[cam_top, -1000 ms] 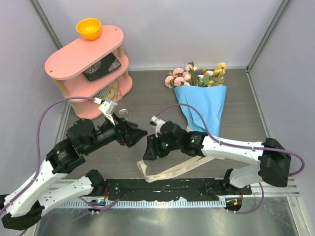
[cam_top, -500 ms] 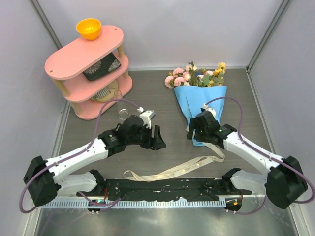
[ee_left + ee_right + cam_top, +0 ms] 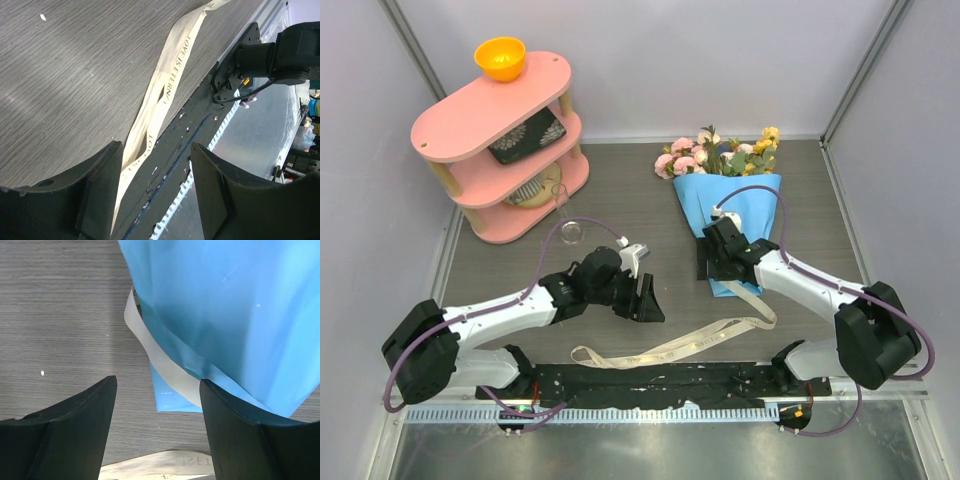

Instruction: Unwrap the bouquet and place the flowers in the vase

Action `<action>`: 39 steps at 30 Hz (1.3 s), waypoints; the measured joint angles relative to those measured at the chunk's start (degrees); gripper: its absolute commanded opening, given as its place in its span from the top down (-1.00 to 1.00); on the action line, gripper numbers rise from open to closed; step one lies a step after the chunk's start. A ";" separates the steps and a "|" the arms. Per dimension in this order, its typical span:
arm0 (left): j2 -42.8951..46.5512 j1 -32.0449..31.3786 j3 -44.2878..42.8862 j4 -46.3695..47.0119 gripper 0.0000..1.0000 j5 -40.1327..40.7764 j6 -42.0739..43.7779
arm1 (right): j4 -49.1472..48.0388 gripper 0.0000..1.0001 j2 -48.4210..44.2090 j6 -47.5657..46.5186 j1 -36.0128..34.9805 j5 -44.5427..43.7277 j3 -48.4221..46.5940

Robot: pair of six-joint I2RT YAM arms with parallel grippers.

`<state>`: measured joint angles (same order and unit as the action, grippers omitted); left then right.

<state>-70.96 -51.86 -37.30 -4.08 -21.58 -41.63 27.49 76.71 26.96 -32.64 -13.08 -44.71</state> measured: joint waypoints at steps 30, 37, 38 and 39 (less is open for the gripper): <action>2.49 0.00 0.24 1.68 -0.06 1.03 0.04 | -0.15 -0.45 6.14 -1.84 -7.45 -12.17 -3.98; 3.26 0.00 0.24 1.64 -0.06 1.31 0.04 | -0.61 -0.07 8.66 -2.47 -6.78 -11.37 -3.91; 3.26 0.00 0.24 1.62 -0.06 1.44 0.04 | -0.76 0.07 8.98 -2.71 -6.78 -11.15 -3.87; 3.26 0.00 0.24 1.60 -0.06 1.51 0.02 | -0.87 0.13 9.20 -2.71 -6.84 -10.91 -3.80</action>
<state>-67.70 -51.86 -37.06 -2.48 -20.08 -41.60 26.61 85.91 24.25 -39.48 -23.99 -48.51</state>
